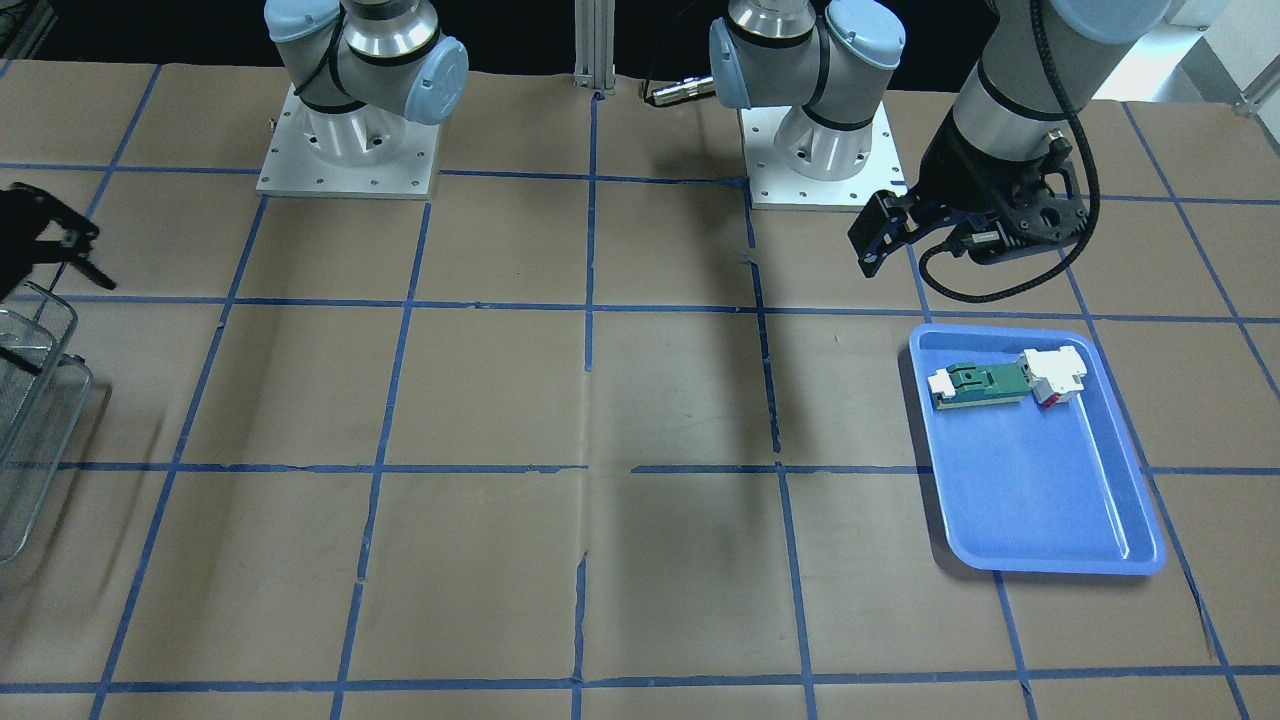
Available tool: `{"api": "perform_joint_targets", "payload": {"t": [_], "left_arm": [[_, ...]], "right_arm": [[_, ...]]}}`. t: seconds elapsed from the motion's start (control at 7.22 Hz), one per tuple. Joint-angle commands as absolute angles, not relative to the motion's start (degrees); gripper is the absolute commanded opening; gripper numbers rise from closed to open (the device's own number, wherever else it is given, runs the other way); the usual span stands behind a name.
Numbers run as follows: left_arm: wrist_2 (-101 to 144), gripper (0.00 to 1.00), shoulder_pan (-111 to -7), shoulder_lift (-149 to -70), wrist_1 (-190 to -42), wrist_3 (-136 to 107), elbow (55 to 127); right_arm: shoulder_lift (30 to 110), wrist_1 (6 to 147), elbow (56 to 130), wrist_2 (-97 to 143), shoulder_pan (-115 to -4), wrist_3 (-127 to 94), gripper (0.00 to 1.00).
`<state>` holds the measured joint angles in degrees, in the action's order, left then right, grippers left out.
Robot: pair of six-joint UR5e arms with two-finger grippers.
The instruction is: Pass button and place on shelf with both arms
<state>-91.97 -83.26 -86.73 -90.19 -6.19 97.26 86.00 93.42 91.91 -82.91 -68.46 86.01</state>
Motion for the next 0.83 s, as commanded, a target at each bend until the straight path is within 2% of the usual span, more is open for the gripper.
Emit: {"api": "perform_joint_targets", "payload": {"t": [0.0, 0.28, 0.69], "left_arm": [[-92.4, 1.0, -83.9, -85.9, -90.5, -4.1, 97.0], [-89.6, 1.0, -84.2, -84.6, -90.9, -3.0, 97.1], [-90.8, 1.0, -87.7, -83.3, -93.0, 6.1, 97.6]], "right_arm": [[88.1, 92.9, 92.1, -83.0, -83.3, 63.1, 1.0], [88.2, 93.0, 91.2, -84.5, -92.9, 32.5, 1.0], [89.2, 93.2, 90.4, -87.6, -89.0, 20.9, 1.0]]}}
